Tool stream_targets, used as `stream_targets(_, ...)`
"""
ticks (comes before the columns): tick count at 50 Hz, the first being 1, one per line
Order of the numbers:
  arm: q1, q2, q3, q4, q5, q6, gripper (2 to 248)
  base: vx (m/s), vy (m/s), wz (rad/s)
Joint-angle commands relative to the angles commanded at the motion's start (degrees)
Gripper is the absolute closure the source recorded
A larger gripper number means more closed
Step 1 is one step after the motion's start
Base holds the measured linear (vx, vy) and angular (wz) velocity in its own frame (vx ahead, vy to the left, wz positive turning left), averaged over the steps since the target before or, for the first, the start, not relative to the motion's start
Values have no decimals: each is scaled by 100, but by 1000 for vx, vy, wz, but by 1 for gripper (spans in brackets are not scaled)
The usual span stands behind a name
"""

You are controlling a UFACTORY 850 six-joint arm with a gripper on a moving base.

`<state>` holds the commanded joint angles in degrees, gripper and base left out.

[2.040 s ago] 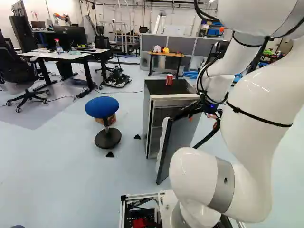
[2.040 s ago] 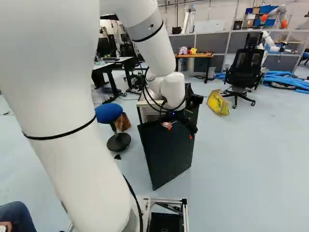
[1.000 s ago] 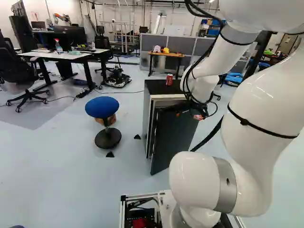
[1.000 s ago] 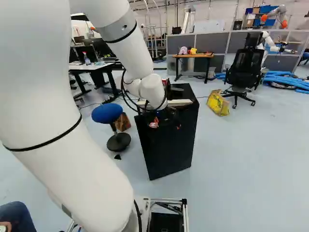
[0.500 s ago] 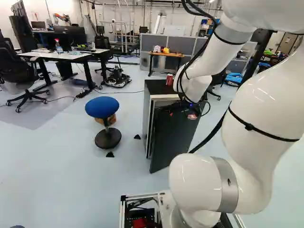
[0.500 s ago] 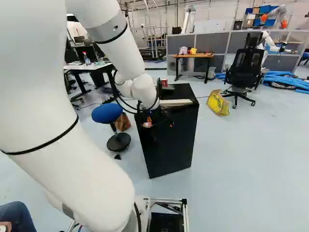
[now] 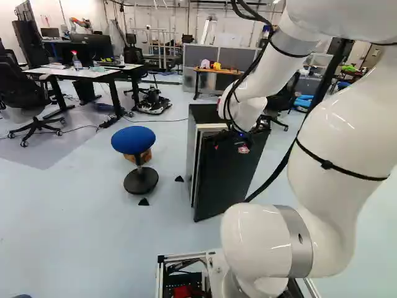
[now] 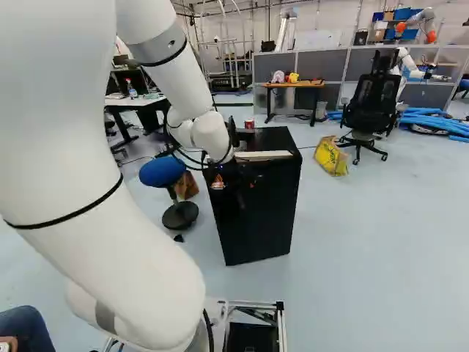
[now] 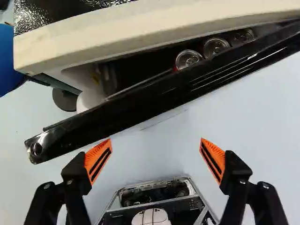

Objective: Grab a drink from the fridge

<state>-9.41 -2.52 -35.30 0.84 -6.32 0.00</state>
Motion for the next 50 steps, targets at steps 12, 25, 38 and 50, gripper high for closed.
stream_targets(12,97,-120,-129,0,0,0,3,0,0,0)
stream_targets(25,158,-269,-291,0,0,0,3,0,0,0)
stream_targets(38,198,-419,-458,0,0,0,3,0,0,0)
stream_targets(50,230,-555,-611,0,0,0,3,0,0,0)
